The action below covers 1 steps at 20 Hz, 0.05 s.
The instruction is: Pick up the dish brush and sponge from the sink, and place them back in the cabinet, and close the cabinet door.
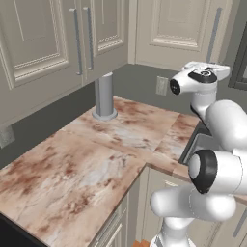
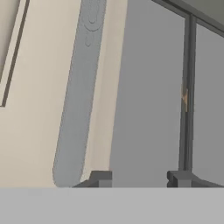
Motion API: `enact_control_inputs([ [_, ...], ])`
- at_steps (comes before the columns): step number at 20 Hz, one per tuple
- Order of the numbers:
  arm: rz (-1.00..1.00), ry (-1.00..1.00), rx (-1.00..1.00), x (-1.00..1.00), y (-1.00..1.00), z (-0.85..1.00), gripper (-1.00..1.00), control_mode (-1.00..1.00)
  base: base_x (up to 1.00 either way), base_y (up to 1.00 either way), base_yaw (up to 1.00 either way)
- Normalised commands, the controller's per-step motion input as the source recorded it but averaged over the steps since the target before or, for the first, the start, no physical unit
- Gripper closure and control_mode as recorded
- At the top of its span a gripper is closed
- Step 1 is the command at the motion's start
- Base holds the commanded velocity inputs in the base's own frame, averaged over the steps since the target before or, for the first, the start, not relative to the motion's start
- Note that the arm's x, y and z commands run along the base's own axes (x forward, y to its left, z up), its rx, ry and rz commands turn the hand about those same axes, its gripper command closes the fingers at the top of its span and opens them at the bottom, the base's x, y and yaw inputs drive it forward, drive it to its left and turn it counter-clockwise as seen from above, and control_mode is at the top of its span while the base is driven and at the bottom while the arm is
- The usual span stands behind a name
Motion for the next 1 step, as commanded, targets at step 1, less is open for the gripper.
enact_control_inputs([
  [1,0.00,0.03,0.00,0.07,0.00,0.00,-1.00,-1.00,0.00,0.00,0.00],
])
